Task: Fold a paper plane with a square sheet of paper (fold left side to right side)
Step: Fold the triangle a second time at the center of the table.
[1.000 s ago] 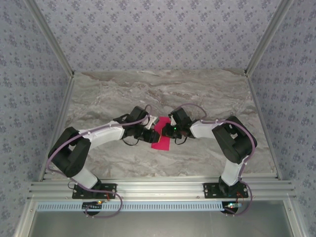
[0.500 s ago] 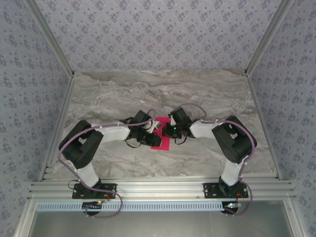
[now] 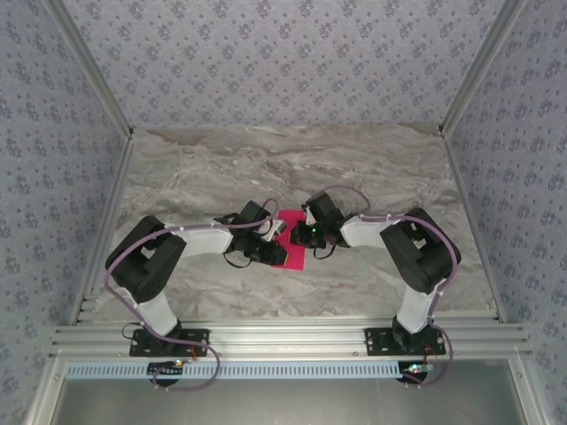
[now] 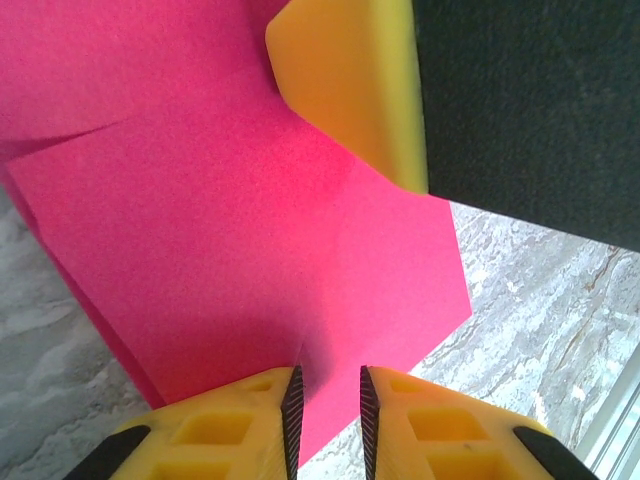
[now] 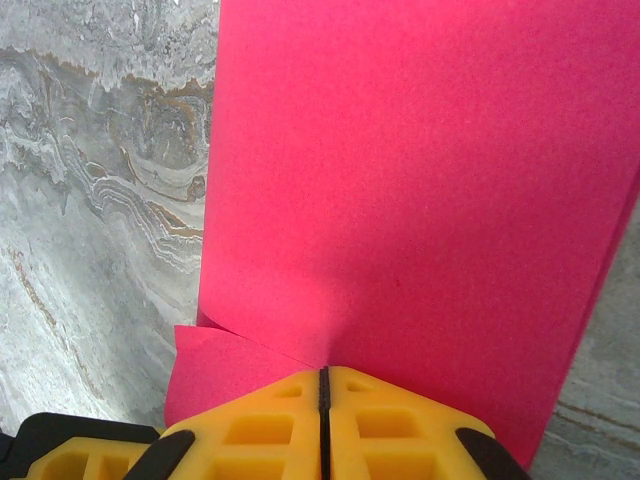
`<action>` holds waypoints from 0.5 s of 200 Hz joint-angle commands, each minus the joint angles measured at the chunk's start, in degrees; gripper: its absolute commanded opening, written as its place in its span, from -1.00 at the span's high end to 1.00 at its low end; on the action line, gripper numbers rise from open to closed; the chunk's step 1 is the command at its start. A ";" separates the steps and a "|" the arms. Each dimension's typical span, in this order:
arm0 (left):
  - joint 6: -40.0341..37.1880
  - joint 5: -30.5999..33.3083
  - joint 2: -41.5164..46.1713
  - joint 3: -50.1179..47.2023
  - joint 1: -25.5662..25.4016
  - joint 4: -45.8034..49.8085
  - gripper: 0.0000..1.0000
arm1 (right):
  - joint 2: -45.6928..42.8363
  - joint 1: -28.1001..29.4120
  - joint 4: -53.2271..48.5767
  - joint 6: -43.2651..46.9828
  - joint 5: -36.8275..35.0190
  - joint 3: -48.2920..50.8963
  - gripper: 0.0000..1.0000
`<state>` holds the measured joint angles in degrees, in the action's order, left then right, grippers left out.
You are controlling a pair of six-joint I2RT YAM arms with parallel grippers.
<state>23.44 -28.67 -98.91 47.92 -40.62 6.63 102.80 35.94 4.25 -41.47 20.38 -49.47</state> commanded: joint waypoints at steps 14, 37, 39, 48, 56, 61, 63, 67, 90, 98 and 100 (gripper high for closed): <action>-0.25 2.04 0.94 -3.10 -0.08 1.38 0.62 | 1.97 0.29 -5.19 1.31 -2.26 -0.38 0.79; 0.65 2.47 2.39 -5.53 -0.02 1.06 0.73 | 1.92 0.23 -5.10 1.40 -2.26 -0.22 0.79; 0.71 2.54 2.56 -5.79 -0.06 0.98 0.74 | 1.93 0.21 -5.06 1.40 -2.23 -0.19 0.79; 1.26 2.71 3.37 -6.93 0.07 0.64 0.77 | 1.96 0.23 -5.08 1.40 -2.28 -0.22 0.79; 1.71 2.89 3.99 -7.89 0.22 0.44 0.79 | 1.98 0.25 -5.08 1.37 -2.21 -0.19 0.79; 1.85 2.92 4.35 -8.45 0.32 0.27 0.81 | 1.96 0.26 -5.04 1.39 -2.21 -0.11 0.79; 1.97 2.92 4.41 -8.63 0.33 0.19 0.82 | 1.96 0.20 -4.98 1.40 -2.19 -0.10 0.79; 2.06 2.92 4.74 -9.05 0.37 0.14 0.83 | 1.96 0.26 -4.98 1.40 -2.18 -0.10 0.79; 2.62 2.92 5.95 -10.79 1.25 0.13 0.86 | 1.96 0.22 -4.85 1.31 -2.06 -0.02 0.79; 2.67 2.91 6.54 -11.21 1.55 0.30 0.87 | 1.96 0.21 -4.84 1.31 -2.10 0.01 0.79; 2.71 2.89 6.72 -11.26 1.61 0.35 0.87 | 1.96 0.20 -4.81 1.31 -2.10 0.04 0.79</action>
<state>25.21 -26.57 -93.58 39.57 -39.94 0.95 102.87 36.42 3.51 -41.08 20.93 -49.74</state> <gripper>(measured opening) 0.068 0.106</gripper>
